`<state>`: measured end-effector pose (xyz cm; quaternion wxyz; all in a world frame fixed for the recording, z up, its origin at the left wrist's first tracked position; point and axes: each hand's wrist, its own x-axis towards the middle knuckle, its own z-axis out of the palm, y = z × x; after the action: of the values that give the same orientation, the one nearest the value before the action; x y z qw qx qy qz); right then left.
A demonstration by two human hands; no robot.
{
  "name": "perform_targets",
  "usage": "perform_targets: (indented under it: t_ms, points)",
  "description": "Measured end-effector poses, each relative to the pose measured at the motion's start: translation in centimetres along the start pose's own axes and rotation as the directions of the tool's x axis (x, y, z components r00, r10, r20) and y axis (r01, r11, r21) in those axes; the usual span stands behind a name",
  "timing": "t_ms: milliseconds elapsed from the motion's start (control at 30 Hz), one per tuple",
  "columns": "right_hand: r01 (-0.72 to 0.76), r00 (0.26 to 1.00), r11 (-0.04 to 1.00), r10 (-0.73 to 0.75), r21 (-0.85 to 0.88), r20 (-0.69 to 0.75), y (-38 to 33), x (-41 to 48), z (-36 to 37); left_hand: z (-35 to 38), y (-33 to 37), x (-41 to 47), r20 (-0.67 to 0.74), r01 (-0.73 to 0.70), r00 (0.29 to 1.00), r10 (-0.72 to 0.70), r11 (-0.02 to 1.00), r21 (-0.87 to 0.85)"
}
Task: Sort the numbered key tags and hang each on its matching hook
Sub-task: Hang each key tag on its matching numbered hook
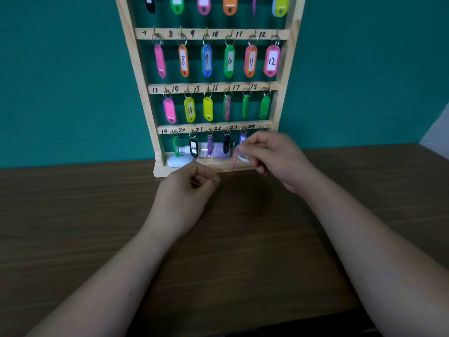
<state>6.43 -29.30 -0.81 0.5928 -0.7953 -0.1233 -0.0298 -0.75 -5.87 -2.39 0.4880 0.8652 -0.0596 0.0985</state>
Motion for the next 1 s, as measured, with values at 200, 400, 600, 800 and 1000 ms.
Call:
perform_targets:
  t_ms: [200,400,600,800,1000]
  points:
    - [0.004,0.922,0.996,0.029,0.085,-0.386,0.5,1.1,-1.5,0.1,-0.3,-0.1,0.051,-0.035,0.998,0.031,0.996,0.087]
    - [-0.042,0.903,0.995,0.077,0.092,-0.423,0.8,1.4,-1.7,0.2,-0.6,-0.1,0.110,-0.103,0.990,0.088,0.985,0.138]
    - [-0.092,0.894,0.991,0.127,0.101,-0.430,1.2,1.5,-1.5,0.4,-1.1,0.4,0.144,-0.152,0.982,0.124,0.968,0.202]
    - [-0.073,0.895,0.993,0.106,0.092,-0.434,1.1,1.2,-1.5,-0.1,-1.7,1.8,0.152,-0.210,0.974,0.167,0.919,0.334]
    - [-0.030,0.875,0.996,-0.014,-0.083,-0.483,1.5,1.0,-1.0,-0.9,-2.9,3.1,0.185,-0.243,0.966,0.179,0.874,0.422]
